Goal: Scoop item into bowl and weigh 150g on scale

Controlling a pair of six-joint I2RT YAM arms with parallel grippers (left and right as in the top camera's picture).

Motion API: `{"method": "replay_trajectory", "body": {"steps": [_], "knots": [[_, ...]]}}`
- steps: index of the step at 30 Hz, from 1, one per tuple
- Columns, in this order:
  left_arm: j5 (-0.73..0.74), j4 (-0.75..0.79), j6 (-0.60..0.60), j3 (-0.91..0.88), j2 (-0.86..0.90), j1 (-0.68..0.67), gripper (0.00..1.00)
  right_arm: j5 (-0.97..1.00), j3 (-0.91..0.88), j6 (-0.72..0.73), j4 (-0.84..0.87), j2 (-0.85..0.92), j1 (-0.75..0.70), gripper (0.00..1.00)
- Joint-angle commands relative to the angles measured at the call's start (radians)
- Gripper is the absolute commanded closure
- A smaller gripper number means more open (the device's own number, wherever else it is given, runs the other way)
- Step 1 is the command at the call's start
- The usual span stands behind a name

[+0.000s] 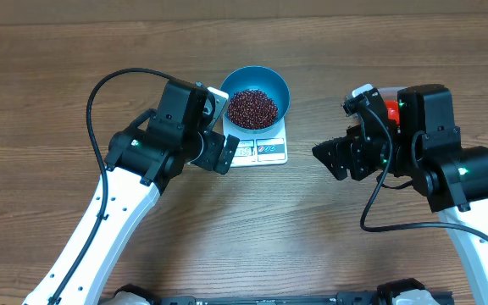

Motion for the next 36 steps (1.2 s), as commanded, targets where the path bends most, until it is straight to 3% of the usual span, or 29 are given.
{"method": "replay_trajectory", "body": {"steps": [1, 4, 7, 36], "knots": [[-0.003, 0.002, 0.019, 0.013, 0.008, -0.001, 0.00, -0.021, -0.006, -0.003, 0.005, -0.003, 0.005, 0.19], [-0.003, 0.002, 0.019, 0.013, 0.008, -0.001, 0.01, -0.020, -0.006, -0.003, 0.005, -0.003, 0.005, 0.18], [-0.003, 0.002, 0.019, 0.013, 0.008, -0.001, 0.00, -0.019, -0.006, -0.003, 0.004, -0.003, 0.005, 0.00], [-0.003, 0.001, 0.019, 0.013, 0.008, -0.001, 0.00, -0.019, -0.006, -0.004, -0.039, -0.003, 0.005, 0.00]]}}
